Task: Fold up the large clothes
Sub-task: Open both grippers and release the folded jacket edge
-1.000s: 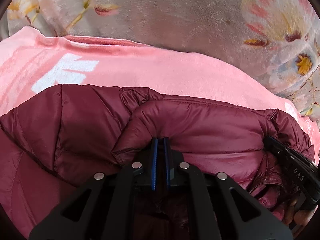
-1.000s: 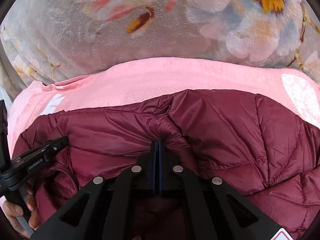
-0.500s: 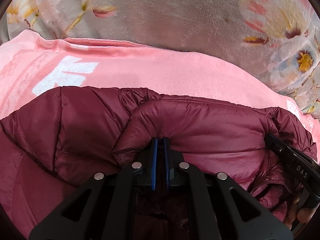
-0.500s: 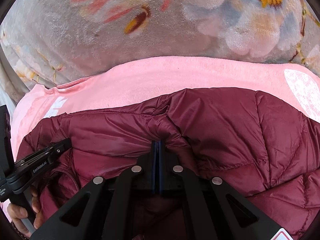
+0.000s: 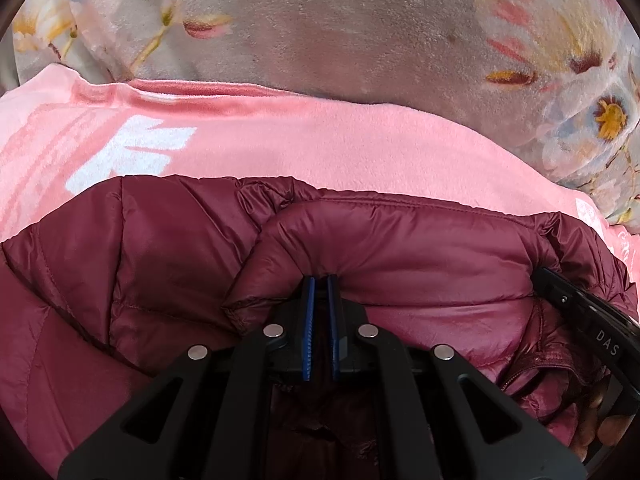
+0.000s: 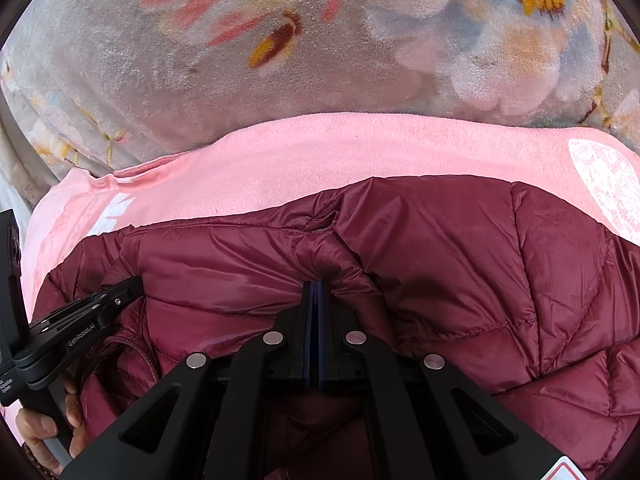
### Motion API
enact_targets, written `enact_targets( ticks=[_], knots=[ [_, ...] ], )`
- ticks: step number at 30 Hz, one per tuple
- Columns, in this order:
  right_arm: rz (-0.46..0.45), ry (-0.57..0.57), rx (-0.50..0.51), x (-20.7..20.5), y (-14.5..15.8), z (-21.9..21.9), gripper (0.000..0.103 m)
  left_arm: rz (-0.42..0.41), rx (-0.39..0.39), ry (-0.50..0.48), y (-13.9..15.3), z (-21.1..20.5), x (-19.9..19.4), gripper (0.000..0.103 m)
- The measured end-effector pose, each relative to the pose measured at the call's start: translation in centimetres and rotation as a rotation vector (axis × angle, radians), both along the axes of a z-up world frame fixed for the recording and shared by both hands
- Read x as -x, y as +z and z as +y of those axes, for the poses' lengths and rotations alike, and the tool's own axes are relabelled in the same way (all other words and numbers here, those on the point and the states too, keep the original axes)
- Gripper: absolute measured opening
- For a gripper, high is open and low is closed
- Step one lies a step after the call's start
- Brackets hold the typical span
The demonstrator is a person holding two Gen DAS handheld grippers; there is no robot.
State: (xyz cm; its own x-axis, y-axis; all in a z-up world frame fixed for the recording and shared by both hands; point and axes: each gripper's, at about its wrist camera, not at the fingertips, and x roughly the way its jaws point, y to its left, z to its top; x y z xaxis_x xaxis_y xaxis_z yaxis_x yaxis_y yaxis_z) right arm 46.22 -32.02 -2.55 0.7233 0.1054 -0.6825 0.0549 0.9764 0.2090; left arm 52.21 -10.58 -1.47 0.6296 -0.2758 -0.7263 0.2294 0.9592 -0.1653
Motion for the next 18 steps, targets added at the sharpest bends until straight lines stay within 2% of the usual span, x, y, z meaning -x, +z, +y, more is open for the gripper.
enact_targets(
  ticks=[7, 9, 10, 12, 13, 14, 16, 18],
  knots=[
    [-0.014, 0.003, -0.052, 0.0, 0.0, -0.4, 0.000, 0.010, 0.082, 0.011, -0.2, 1.3, -0.1, 0.006],
    [-0.011, -0.030, -0.049, 1.9, 1.0, -0.5, 0.000, 0.054, 0.089, 0.040, 0.4, 2.5, 1.4, 0.007],
    [-0.005, -0.052, -0.041, 3.3, 1.7, -0.5, 0.014, 0.077, 0.106, 0.044, 1.1, 3.4, 3.0, 0.007],
    [-0.057, -0.052, -0.037, 9.3, 4.6, -0.5, 0.032, 0.070, 0.151, 0.003, 2.7, 4.9, 6.9, 0.020],
    [-0.085, -0.033, -0.025, 12.9, 5.8, -0.6, 0.053, 0.058, 0.153, -0.006, 3.8, 6.4, 10.0, 0.037],
    [-0.107, -0.028, -0.005, 15.9, 6.4, -0.8, 0.068, 0.054, 0.153, -0.007, 4.3, 7.6, 12.2, 0.057],
    [-0.147, -0.033, 0.073, 23.2, 6.9, -1.7, 0.073, 0.063, 0.152, -0.017, 5.2, 10.1, 16.5, 0.064],
    [-0.117, -0.053, 0.148, 28.7, 6.0, -2.8, 0.074, 0.079, 0.122, -0.022, 5.6, 13.1, 21.6, 0.068]
  ],
)
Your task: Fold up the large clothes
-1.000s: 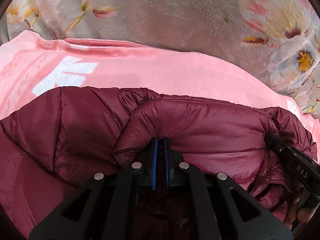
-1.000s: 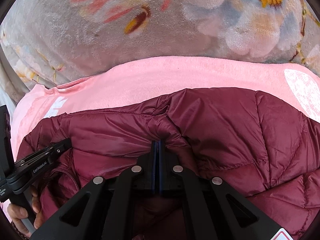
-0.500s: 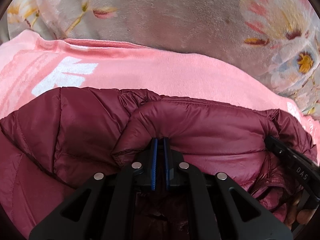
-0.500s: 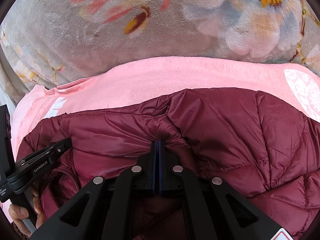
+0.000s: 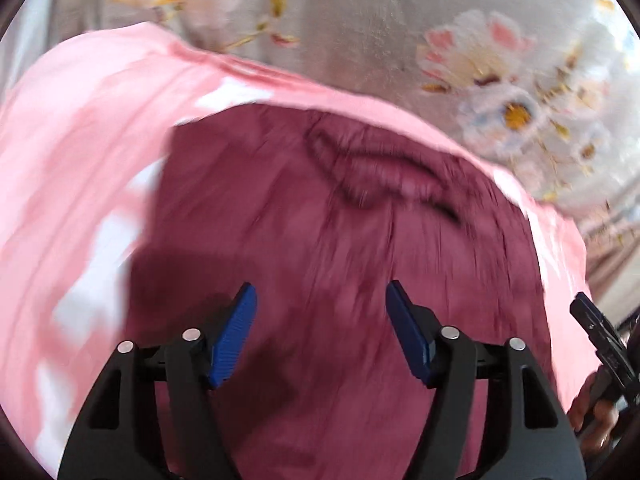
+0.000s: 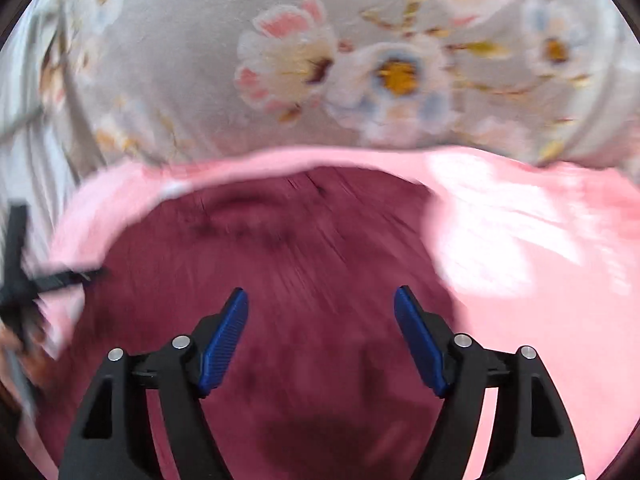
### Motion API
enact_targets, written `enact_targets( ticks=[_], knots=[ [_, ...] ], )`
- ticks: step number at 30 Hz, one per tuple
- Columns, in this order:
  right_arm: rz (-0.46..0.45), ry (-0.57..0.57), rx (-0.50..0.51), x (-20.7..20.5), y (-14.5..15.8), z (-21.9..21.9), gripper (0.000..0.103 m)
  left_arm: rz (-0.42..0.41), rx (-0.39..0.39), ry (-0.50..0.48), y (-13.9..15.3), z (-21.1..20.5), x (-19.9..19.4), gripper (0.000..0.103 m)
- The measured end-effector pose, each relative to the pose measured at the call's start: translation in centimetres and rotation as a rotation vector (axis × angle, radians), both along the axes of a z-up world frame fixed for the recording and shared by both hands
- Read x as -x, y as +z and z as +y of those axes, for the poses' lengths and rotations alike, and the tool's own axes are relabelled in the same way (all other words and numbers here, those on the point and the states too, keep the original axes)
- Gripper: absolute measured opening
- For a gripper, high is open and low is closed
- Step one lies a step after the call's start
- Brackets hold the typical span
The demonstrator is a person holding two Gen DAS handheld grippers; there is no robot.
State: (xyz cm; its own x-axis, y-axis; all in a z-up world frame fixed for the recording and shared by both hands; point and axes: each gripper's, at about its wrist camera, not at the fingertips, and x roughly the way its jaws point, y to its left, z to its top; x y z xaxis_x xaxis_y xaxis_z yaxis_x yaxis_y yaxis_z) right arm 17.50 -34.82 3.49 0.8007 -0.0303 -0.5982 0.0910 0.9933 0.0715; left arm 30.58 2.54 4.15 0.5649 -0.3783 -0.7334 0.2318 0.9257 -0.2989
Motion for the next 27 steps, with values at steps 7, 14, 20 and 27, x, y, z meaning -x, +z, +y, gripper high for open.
enact_targets(
  ticks=[7, 14, 20, 27],
  knots=[
    [0.171, -0.270, -0.194, 13.9, -5.6, -7.3, 0.075, 0.064, -0.053, 0.190, -3.2, 8.7, 11.0, 0.080],
    [0.145, -0.349, -0.411, 17.4, -7.0, -8.9, 0.080, 0.094, 0.059, 0.288, -5.2, 12.0, 14.5, 0.080],
    [0.165, -0.271, -0.331, 15.8, -7.1, -5.4, 0.086, 0.098, 0.171, 0.329, -5.3, 12.0, 13.9, 0.088],
    [0.173, -0.238, -0.255, 13.4, -7.1, -2.9, 0.084, 0.075, 0.142, 0.290, -5.1, 9.6, 12.8, 0.080]
  ],
)
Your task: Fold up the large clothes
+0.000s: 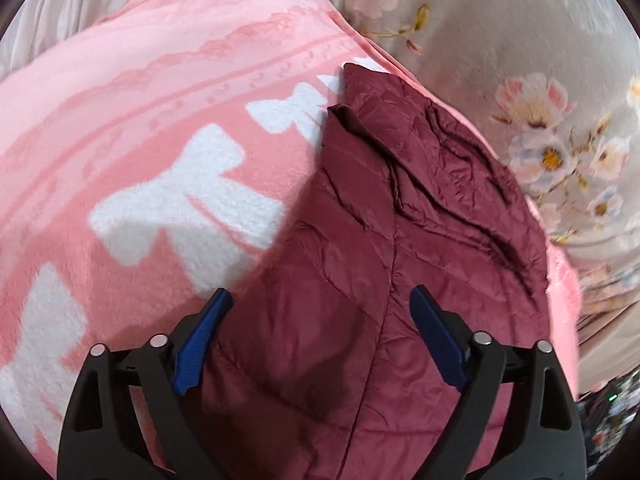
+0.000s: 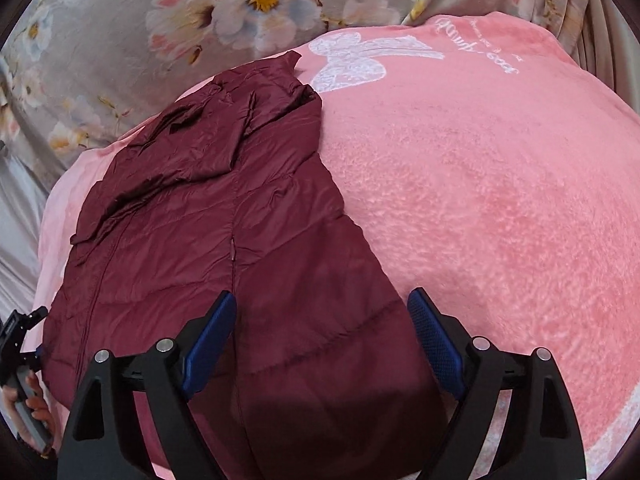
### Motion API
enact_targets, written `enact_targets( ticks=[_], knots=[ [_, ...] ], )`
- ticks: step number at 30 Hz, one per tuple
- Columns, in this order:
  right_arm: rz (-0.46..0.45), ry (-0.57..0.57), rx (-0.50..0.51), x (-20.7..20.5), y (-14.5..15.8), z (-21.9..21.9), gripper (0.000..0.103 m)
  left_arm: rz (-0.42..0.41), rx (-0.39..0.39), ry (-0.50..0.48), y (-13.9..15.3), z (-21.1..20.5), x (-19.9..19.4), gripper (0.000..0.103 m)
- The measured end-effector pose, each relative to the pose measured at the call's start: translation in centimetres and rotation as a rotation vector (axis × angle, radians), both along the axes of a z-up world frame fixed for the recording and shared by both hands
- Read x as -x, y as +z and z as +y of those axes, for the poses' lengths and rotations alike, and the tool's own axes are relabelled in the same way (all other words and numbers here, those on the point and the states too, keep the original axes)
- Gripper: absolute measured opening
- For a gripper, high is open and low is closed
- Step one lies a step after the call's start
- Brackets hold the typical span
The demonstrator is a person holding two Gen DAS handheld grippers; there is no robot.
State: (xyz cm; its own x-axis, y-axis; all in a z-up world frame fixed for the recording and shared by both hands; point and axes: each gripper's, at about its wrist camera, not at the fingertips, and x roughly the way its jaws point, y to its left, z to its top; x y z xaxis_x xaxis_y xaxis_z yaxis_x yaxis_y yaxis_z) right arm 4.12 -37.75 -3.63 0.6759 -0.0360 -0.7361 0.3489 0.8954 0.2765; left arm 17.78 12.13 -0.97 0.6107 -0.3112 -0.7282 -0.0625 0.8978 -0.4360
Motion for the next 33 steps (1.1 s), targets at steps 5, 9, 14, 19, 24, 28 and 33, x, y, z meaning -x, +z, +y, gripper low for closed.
enact_targets(
  ticks=[5, 9, 14, 19, 24, 28, 33],
  knots=[
    [0.013, 0.034, -0.018, -1.2, 0.3, 0.1, 0.024, 0.019, 0.015, -0.033, 0.1, -0.4, -0.1, 0.019],
    [0.000, 0.066, -0.072, -1.4, 1.2, 0.4, 0.012, -0.004, 0.035, -0.049, 1.6, -0.6, 0.6, 0.012],
    [-0.108, 0.089, -0.129, 2.0, 4.7, 0.5, 0.009, -0.080, 0.074, -0.085, 5.4, -0.2, 3.6, 0.008],
    [-0.173, 0.126, -0.109, 7.5, 7.8, 1.1, 0.009, -0.136, 0.071, -0.134, 8.9, 1.1, 8.9, 0.008],
    [-0.198, 0.224, -0.091, 15.0, 10.0, 3.1, 0.009, -0.122, 0.099, -0.167, 10.7, 3.4, 16.2, 0.008],
    [-0.236, 0.319, -0.095, 20.2, 12.8, 5.2, 0.009, -0.149, 0.169, -0.164, 13.4, 5.4, 20.2, 0.008],
    [-0.370, 0.345, -0.120, 20.5, 17.5, 5.2, 0.009, -0.296, 0.169, -0.151, 18.7, 5.7, 20.1, 0.008]
  ],
)
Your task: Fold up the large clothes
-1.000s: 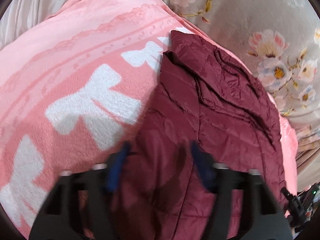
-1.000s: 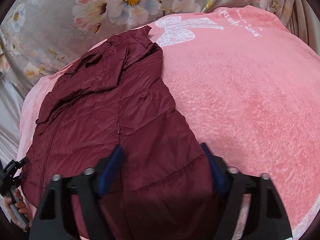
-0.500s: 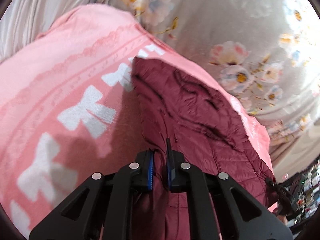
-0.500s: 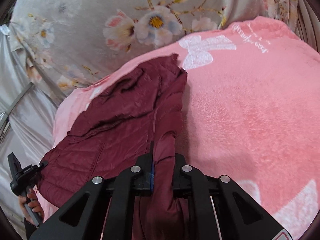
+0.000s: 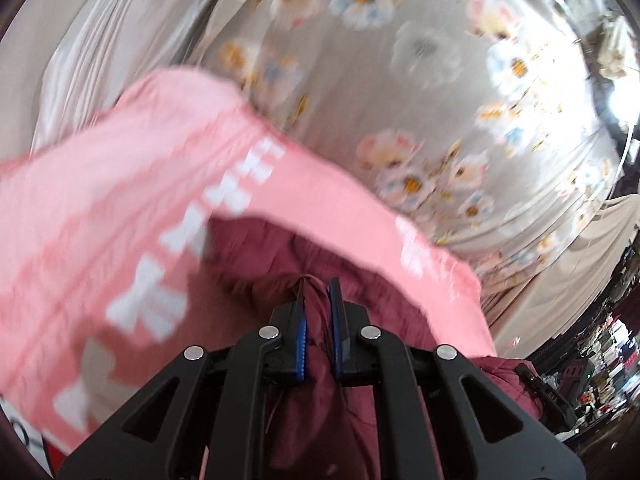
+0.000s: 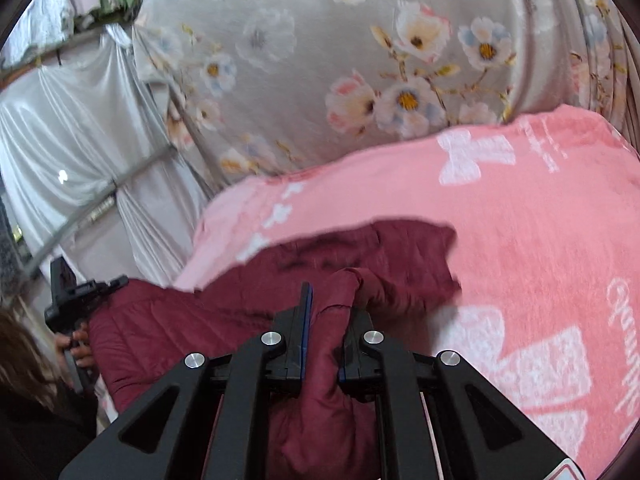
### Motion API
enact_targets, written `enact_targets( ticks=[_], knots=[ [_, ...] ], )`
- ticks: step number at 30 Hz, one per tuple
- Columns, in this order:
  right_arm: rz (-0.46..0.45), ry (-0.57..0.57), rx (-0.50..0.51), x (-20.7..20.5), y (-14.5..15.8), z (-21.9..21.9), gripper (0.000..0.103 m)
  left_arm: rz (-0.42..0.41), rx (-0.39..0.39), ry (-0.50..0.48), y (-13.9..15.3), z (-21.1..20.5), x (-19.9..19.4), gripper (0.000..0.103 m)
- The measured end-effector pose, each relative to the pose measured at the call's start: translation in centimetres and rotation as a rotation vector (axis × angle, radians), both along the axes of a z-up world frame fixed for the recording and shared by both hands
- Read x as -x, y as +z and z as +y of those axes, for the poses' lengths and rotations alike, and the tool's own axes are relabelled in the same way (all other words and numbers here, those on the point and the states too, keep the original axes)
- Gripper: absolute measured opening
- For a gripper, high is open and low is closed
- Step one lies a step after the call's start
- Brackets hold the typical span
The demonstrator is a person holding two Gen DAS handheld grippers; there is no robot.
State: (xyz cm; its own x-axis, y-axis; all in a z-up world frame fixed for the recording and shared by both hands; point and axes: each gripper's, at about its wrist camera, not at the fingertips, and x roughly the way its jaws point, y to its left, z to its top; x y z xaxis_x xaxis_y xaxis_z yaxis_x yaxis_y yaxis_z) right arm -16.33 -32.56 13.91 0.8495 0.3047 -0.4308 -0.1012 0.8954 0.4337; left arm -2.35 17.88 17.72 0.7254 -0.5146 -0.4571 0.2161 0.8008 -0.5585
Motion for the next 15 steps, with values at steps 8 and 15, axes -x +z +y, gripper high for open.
enact_targets(
  ticks=[8, 15],
  knots=[
    [0.069, -0.180, -0.203, -13.3, -3.5, -6.3, 0.010, 0.046, -0.169, 0.128, -1.9, -3.7, -12.7, 0.009],
    [0.079, -0.231, -0.307, -20.4, -7.6, -8.0, 0.015, 0.154, -0.313, 0.242, -6.9, -6.6, -21.9, 0.012]
  ],
)
